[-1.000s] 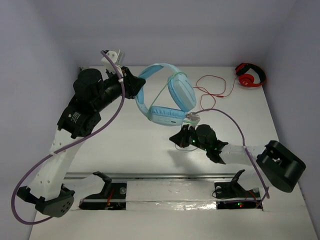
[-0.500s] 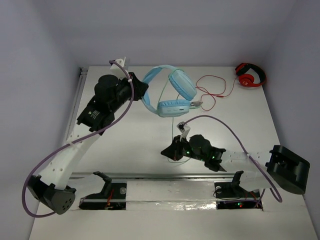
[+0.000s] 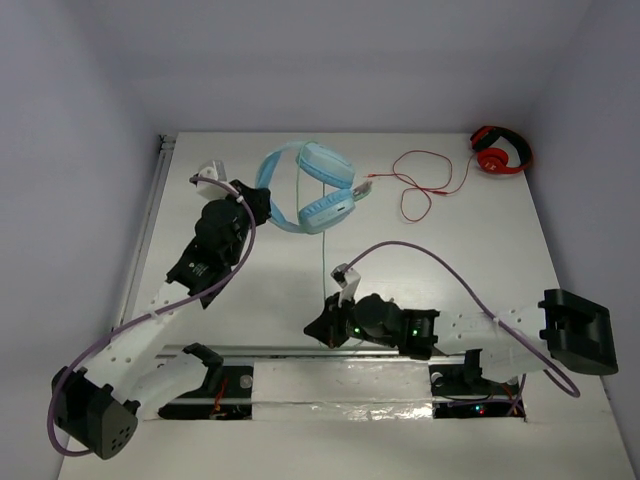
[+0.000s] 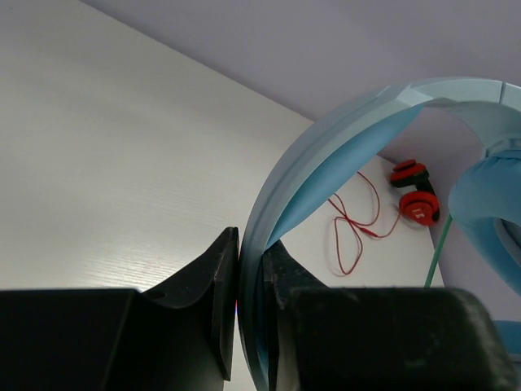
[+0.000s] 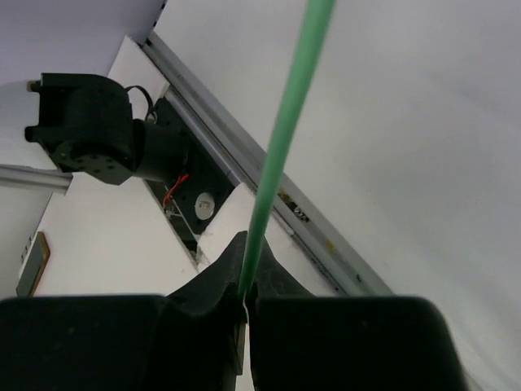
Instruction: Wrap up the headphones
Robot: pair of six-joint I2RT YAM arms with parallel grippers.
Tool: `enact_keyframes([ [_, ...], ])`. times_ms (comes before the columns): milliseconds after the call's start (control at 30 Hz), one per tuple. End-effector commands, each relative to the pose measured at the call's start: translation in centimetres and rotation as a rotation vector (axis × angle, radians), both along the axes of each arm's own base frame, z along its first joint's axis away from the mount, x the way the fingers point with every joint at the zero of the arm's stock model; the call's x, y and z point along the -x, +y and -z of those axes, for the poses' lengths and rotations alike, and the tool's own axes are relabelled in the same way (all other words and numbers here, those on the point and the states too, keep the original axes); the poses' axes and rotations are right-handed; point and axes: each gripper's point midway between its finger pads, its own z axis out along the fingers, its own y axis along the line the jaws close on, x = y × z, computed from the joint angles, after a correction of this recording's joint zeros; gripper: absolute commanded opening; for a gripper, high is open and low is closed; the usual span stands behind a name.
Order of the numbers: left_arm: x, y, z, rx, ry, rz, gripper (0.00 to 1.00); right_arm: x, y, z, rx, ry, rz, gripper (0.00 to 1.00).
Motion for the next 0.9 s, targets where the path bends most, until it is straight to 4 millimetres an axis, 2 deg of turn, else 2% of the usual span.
enact_keyframes([
  [0, -0.7, 1.7, -5.9, 0.211, -0.199, -0.123, 0.0, 0.9, 1.2, -1.1, 0.013, 0.0, 0.018, 0.0],
  [67, -1.0, 1.9, -4.3, 0.18, -0.172, -0.15, 0.0, 1.6, 2.1, -2.1, 0.017, -0.009, -0.006, 0.0],
  [100, -0.8, 1.4, -3.6, 0.148, -0.158, -0.141, 0.0, 1.8, 1.9, -1.6, 0.064, -0.016, -0.01, 0.0],
  [167, -0.7, 1.8, -2.1, 0.102, -0.131, -0.179, 0.0, 2.8, 2.2, -2.1, 0.094, -0.021, -0.045, 0.0],
  [300, 0.3, 1.1, -0.5, 0.052, -0.111, -0.175, 0.0, 4.9, 3.0, -3.4, 0.134, 0.006, -0.138, 0.0],
  [333, 0.9, 0.3, -0.1, 0.033, -0.106, -0.155, 0.0, 5.4, 2.9, -2.8, 0.173, 0.008, -0.15, 0.0],
  [367, 1.1, 0.6, 0.6, 0.01, -0.092, -0.179, 0.0, 5.8, 2.9, -2.8, 0.187, 0.005, -0.156, 0.0],
  [400, 1.4, 0.4, 1.1, -0.009, -0.081, -0.181, 0.0, 5.5, 2.3, -2.3, 0.232, 0.001, -0.143, 0.0],
  [433, 1.9, 0.0, 1.7, -0.035, -0.073, -0.182, 0.0, 5.3, 2.6, -3.1, 0.235, -0.009, -0.138, 0.0],
  [500, 2.7, -0.4, 2.9, -0.083, -0.046, -0.176, 0.0, 4.9, 1.7, -3.1, 0.288, -0.02, -0.121, 0.0],
  [533, 3.1, -0.7, 3.3, -0.096, -0.039, -0.168, 0.0, 4.8, 1.8, -4.1, 0.28, -0.041, -0.129, 0.0],
  [633, 4.9, -2.1, 5.1, -0.169, -0.003, -0.11, 0.0, 4.2, 0.6, -4.5, 0.356, -0.087, -0.127, 0.0],
  [667, 5.7, -2.5, 6.0, -0.212, 0.023, -0.087, 0.0, 3.9, 0.5, -5.7, 0.36, -0.105, -0.118, 0.0],
  [700, 6.2, -2.7, 6.5, -0.238, 0.038, -0.072, 0.0, 3.4, -0.8, -5.2, 0.429, -0.123, -0.101, 0.0],
  [867, 9.1, -4.1, 9.1, -0.417, 0.142, 0.073, 0.0, 2.3, -4.2, -6.2, 0.599, -0.203, -0.098, 0.0],
])
